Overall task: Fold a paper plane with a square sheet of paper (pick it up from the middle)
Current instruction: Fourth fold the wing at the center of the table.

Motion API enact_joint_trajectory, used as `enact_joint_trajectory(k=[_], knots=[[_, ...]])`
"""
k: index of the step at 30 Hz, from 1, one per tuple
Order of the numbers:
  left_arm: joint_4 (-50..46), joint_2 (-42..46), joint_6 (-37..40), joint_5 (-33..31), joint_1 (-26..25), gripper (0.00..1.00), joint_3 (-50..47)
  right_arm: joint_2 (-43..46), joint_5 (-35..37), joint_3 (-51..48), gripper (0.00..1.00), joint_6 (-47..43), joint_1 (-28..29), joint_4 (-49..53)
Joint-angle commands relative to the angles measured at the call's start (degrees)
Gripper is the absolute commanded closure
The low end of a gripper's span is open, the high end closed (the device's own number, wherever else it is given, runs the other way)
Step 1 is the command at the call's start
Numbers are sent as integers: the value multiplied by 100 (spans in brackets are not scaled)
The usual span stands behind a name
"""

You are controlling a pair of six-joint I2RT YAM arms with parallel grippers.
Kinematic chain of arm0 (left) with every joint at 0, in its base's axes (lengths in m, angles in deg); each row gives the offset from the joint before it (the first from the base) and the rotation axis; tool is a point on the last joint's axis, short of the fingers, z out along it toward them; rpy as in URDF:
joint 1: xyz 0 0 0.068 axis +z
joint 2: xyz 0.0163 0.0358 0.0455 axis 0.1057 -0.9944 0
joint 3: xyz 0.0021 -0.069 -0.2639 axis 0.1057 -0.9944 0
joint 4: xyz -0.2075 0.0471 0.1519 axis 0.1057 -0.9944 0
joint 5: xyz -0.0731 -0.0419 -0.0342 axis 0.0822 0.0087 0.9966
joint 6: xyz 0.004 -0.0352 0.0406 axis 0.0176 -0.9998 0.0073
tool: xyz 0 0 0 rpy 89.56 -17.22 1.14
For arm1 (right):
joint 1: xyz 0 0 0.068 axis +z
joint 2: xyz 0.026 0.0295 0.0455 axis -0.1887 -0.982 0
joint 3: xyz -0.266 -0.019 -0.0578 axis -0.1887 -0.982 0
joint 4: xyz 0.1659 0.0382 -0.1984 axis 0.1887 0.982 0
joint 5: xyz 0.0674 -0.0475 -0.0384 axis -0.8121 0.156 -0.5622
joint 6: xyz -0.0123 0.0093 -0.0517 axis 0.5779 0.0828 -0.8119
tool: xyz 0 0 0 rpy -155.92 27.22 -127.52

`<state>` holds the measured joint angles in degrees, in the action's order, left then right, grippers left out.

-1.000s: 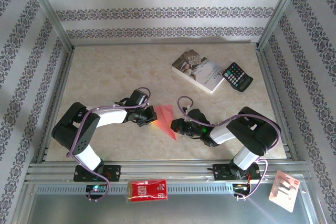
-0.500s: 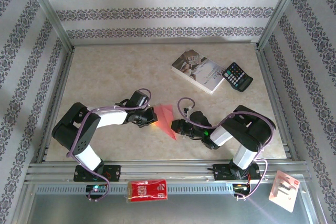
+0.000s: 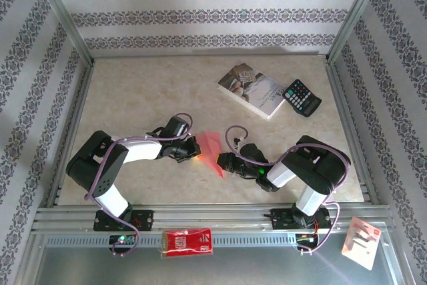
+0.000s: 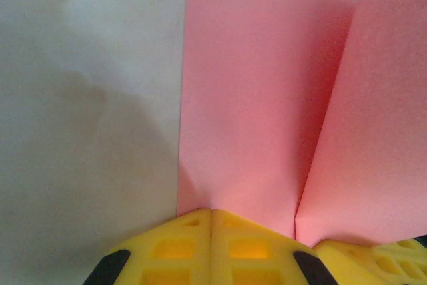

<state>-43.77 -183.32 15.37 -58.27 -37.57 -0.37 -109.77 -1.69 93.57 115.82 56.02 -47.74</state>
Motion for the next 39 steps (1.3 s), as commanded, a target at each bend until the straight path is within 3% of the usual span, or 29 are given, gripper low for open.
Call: enact_joint_trajectory(k=[1,9,29,35,39], knots=[[-385,12,147,-236,-96,100,-11,176,39,-11,100,-198,-9,416],[-559,42,303,-345,-103,100,86,255,-487,193,100,-426,-160,899],[-316,95,116,-231,-167,100,-34,290,246,33,100,-250,2,684],[259,268,-170,-73,-263,96,-234,254,-773,227,100,-1063,-558,955],[270,452,-142,-218,-268,87,-245,398,-1165,320,100,-1506,-751,1388]])
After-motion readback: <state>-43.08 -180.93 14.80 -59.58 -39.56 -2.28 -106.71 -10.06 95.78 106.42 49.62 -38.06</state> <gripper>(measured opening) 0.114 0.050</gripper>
